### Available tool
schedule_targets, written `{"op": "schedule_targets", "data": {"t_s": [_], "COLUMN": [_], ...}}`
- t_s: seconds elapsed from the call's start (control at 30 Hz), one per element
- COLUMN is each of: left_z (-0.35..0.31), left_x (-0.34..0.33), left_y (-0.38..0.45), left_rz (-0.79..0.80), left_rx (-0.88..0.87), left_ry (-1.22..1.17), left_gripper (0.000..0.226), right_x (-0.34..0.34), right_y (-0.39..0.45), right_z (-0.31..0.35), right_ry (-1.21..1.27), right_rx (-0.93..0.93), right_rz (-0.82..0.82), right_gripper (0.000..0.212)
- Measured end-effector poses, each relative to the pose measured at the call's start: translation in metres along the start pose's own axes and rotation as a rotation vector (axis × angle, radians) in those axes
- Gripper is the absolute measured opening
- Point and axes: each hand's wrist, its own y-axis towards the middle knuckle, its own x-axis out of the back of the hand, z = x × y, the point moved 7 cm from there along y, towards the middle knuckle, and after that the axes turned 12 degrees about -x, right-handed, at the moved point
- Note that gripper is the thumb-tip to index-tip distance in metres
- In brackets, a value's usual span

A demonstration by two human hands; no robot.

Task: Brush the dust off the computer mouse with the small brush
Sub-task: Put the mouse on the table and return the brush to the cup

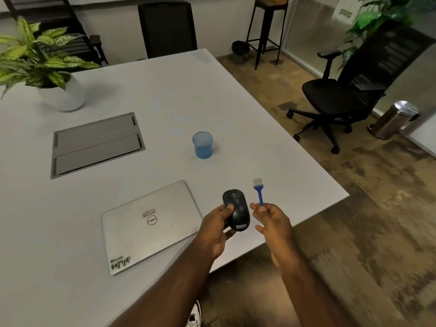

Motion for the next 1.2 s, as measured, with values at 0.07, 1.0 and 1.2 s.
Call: {"op": "schedule_targets", "data": {"t_s": [0.07,1.0,1.2], "left_z": [-0.004,0.051,0.066], "left_x": [0.003,0.039,0.038], "left_y": [0.015,0.200,0.219], "left_rz": [0.025,-0.224,-0.270], "left_rx": [0.013,0.036,0.004], "left_ry": [0.015,0.233,0.294], "left_gripper": [0.032,0.037,0.023], "right_x": [-0.014,-0.067,-0.066], "right_y": [0.012,0.212,0.234], "right_z": [0.004,-0.044,-0.054], "right_ry": [-0.022,-0.324,-0.390], "right_rx": [-0.009,-0.034,-0.028], "right_rz": [-0.024,-0.146,-0.163], "right_gripper": [0.015,0.016,0.022]}}
